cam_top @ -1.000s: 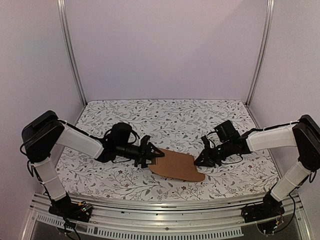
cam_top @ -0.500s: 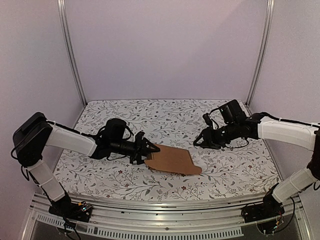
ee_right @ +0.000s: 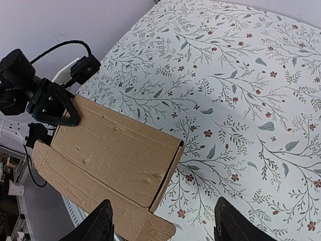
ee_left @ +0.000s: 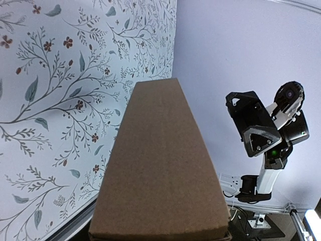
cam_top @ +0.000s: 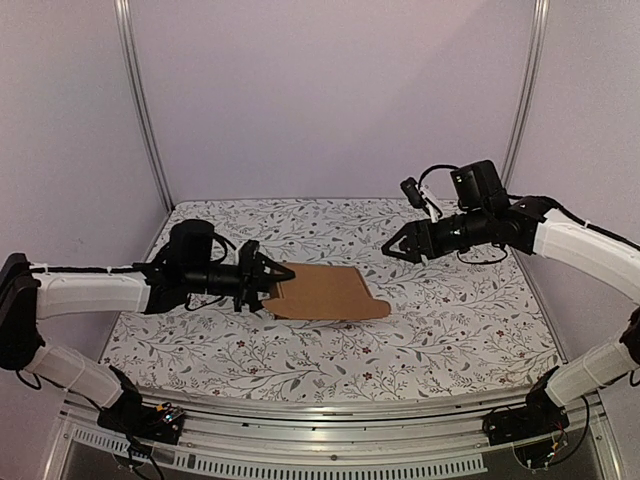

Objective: Fold the paper box

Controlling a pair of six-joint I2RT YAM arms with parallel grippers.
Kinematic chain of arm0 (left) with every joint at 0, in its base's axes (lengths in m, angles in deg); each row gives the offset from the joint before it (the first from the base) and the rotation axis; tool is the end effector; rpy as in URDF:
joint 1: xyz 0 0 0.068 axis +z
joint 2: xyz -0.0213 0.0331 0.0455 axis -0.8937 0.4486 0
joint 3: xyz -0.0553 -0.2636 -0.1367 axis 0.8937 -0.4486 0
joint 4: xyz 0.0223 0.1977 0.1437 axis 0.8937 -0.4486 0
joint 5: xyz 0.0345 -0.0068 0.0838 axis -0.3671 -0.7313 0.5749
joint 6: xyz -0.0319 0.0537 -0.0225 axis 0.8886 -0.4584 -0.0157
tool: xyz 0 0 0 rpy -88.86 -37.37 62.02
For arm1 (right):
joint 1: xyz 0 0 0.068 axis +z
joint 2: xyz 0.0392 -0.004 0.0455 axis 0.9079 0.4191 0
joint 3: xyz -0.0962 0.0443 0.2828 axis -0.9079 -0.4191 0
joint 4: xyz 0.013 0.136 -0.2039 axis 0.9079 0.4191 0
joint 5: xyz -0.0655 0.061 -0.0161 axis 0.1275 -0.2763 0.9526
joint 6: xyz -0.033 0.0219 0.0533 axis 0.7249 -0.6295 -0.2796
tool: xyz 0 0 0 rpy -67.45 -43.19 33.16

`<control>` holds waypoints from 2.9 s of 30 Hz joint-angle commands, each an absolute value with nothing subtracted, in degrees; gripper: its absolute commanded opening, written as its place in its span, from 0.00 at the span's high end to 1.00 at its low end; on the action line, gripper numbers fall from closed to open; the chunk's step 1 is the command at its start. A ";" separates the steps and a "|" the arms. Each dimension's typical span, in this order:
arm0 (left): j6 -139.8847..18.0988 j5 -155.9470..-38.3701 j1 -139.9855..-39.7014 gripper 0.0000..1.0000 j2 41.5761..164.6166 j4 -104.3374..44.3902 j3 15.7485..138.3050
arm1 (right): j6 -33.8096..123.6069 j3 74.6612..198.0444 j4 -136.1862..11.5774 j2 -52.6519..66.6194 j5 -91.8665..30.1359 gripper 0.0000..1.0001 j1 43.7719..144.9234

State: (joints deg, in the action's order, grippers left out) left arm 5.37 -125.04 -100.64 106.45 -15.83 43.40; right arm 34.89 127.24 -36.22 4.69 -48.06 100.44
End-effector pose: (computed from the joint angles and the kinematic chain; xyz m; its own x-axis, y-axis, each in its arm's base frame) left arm 0.2054 -0.1955 0.2533 -0.9655 -0.2569 0.0418 -0.1226 0.3071 -0.9437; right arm 0.2266 0.1870 0.3356 -0.7202 -0.1870 -0.6680 -0.6078 0.6342 0.4778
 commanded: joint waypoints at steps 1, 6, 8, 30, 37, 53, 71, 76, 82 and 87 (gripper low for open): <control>6.55 -124.40 -98.04 1.00 100.46 -18.77 41.38 | 42.92 130.24 -37.38 3.04 -52.71 0.31 100.52; 9.70 -125.44 -95.72 1.00 95.66 -18.18 37.82 | 51.54 127.78 -40.00 -0.25 -53.89 0.25 101.29; 11.13 -125.69 -94.93 1.00 94.29 -17.49 37.05 | 56.62 125.44 -41.72 -2.46 -52.70 0.17 103.76; 28.77 -134.67 -89.24 1.00 92.64 -4.89 33.97 | 85.28 118.51 -45.37 -9.54 -26.79 0.21 119.63; 29.75 -135.13 -89.24 1.00 92.13 -4.55 34.65 | 88.59 120.07 -48.67 -6.32 -20.70 0.36 122.00; 30.61 -134.77 -89.23 1.00 92.22 -2.67 34.37 | 88.70 123.26 -52.02 0.63 -18.47 0.70 123.12; 26.58 -130.47 -89.21 1.00 91.71 -1.48 37.09 | 74.94 125.79 -50.40 0.67 -16.66 1.00 124.92; 21.07 -129.16 -89.24 1.00 90.15 -7.96 39.87 | 65.82 128.15 -49.58 1.61 -17.77 1.00 124.97; 18.82 -126.35 -89.29 1.00 88.60 -9.06 40.37 | 55.51 129.79 -49.82 3.13 -17.42 1.00 124.98; 19.38 -123.12 -89.28 1.00 87.26 -6.61 40.00 | 49.05 129.45 -52.95 3.60 -16.60 1.00 124.91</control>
